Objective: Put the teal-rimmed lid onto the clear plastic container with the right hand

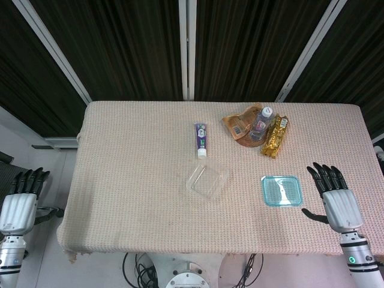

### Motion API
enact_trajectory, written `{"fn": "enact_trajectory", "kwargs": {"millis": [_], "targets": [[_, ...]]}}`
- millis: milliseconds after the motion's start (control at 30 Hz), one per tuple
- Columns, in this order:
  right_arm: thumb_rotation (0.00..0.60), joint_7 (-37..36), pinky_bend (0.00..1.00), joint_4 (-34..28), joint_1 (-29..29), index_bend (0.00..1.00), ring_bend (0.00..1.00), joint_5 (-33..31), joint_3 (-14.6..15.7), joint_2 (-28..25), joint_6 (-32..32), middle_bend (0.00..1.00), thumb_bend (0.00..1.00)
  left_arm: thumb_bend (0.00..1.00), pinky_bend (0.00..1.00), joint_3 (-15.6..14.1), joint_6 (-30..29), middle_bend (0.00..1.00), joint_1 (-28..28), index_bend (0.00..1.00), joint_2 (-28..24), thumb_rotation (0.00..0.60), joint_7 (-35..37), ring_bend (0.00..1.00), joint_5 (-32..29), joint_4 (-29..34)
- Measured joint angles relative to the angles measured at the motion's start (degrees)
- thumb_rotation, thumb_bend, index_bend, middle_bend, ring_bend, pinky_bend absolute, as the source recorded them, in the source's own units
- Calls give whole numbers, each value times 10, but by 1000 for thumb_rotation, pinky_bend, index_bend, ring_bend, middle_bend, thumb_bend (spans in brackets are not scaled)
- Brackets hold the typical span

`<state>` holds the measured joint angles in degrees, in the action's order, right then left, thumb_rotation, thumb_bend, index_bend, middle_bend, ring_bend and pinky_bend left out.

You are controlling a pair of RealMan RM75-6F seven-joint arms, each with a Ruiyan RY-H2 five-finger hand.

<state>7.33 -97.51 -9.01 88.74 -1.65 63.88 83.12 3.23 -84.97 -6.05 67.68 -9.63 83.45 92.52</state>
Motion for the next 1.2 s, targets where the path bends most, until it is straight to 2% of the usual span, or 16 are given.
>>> {"fn": "enact_trajectory", "kwargs": {"millis": [233,367,400,500,567,667,800,933,1033,1200], "targets": [[600,-3,0,-4,-12,0,0,12,0,-1,-18,78,0,0,0,0,3,45,-3,110,2,600,-6,0,0,2],[600,-4,0,-9,-36,0,0,24,-3,-3,-47,104,57,0,0,0,0,45,-2,110,2,600,-8,0,4,5],[600,-5,0,-11,-44,0,0,26,-5,-4,-58,108,91,0,0,0,0,45,-3,110,2,600,-8,0,5,6],[600,-5,0,-22,-80,0,0,25,-14,-3,-110,138,371,0,0,-1,3,45,-5,110,3,600,-8,0,8,8],[600,-6,0,-32,-113,0,0,16,-26,0,-160,155,510,0,0,-1,4,45,-7,110,3,600,-7,0,11,9],[600,-3,0,-39,-174,0,0,-9,-49,13,-244,166,590,0,0,-1,2,45,-6,110,4,600,-9,0,11,9],[600,15,0,-31,-270,0,0,-86,-88,52,-366,179,623,0,0,-1,2,45,-5,110,2,600,-5,0,8,9],[600,39,0,0,-355,0,0,-189,-118,105,-436,185,623,0,0,-1,1,45,-5,110,0,600,-1,0,11,7],[600,64,0,46,-421,0,0,-264,-132,157,-469,188,611,0,0,0,3,45,-6,110,-1,600,1,0,10,5],[600,97,0,131,-502,0,0,-352,-141,232,-497,199,611,0,0,-1,3,45,-7,110,1,600,6,0,11,1]]}}
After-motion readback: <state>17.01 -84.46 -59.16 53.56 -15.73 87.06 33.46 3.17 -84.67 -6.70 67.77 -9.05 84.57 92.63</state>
